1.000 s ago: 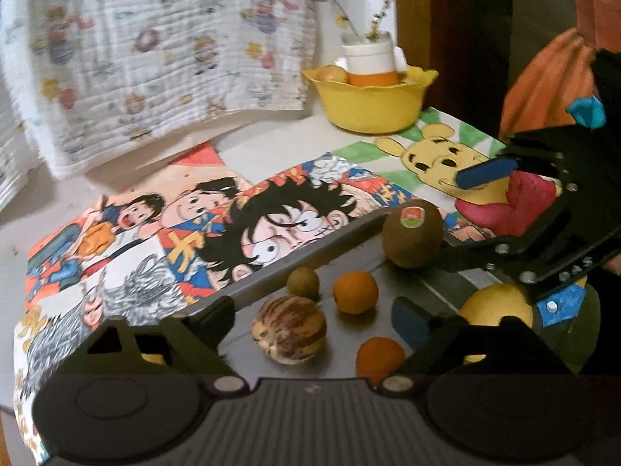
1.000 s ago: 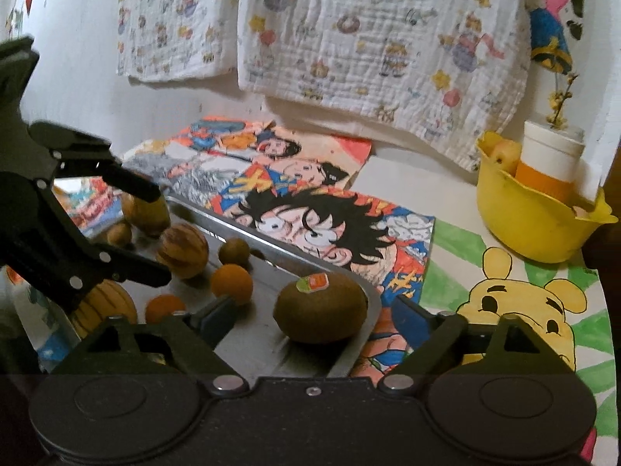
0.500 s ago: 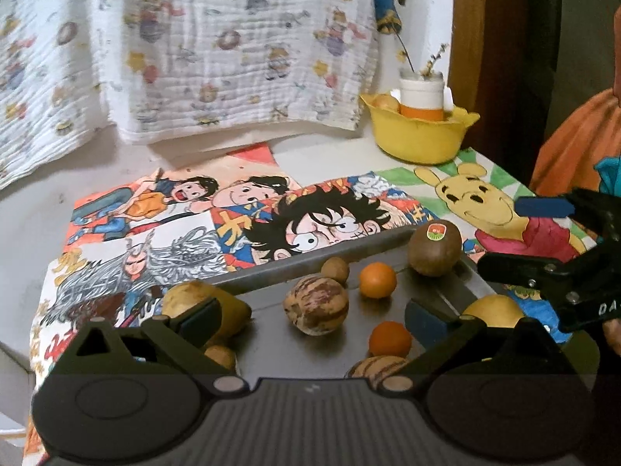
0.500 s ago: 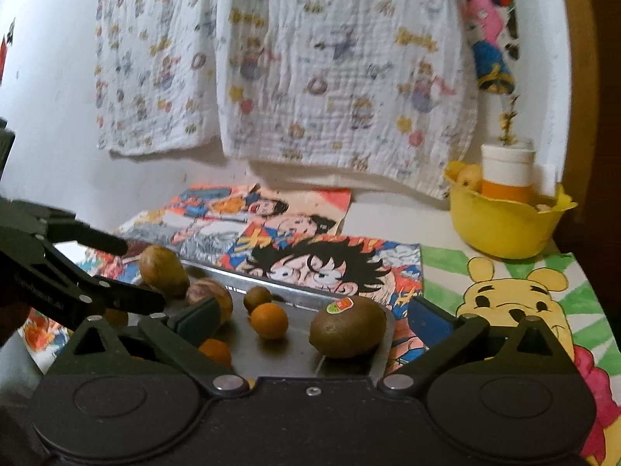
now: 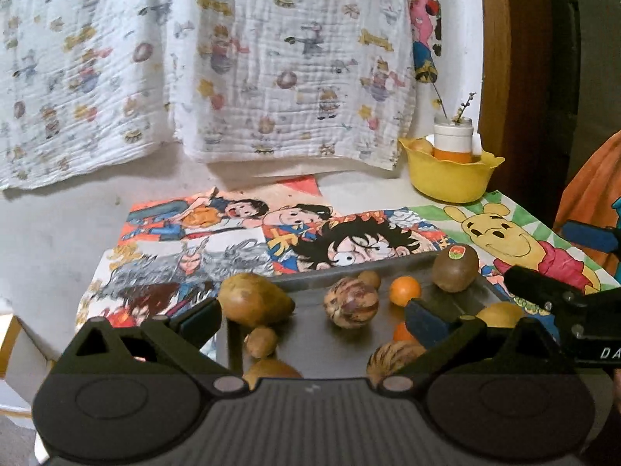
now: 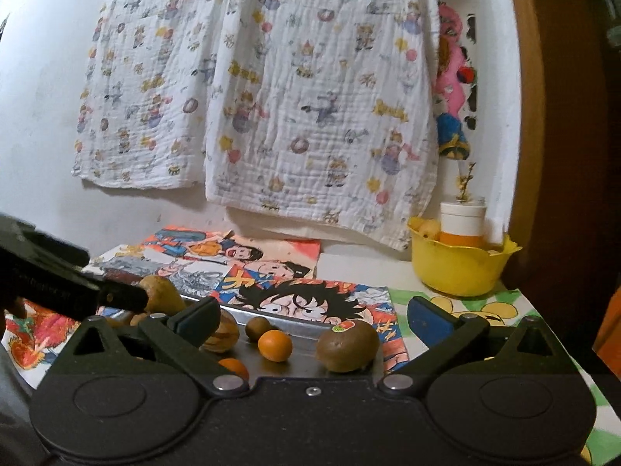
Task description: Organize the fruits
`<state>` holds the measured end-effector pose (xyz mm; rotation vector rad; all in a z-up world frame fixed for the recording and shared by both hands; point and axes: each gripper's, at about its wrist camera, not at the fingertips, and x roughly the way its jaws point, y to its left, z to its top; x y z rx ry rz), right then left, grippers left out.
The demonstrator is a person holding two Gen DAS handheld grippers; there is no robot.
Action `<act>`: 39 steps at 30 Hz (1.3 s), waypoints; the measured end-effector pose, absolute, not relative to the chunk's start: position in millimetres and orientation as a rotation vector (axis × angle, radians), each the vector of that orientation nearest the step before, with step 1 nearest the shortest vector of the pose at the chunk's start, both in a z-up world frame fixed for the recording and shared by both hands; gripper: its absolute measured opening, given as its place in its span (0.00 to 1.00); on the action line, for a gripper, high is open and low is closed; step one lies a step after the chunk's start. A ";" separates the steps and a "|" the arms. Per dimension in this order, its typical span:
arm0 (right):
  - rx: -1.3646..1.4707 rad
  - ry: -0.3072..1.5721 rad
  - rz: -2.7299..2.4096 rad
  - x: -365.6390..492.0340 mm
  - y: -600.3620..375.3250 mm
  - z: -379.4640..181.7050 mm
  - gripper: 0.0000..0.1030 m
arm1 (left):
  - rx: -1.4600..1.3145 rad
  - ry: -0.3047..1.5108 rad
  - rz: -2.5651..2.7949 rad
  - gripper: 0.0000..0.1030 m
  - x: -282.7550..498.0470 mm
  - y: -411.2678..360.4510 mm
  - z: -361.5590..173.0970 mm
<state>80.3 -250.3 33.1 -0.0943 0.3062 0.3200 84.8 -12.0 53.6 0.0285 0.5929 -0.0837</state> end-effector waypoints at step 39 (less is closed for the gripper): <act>-0.015 0.400 0.308 -0.2 -237.5 -5.2 0.99 | -0.009 0.578 0.024 1.00 -4.6 22.5 15.1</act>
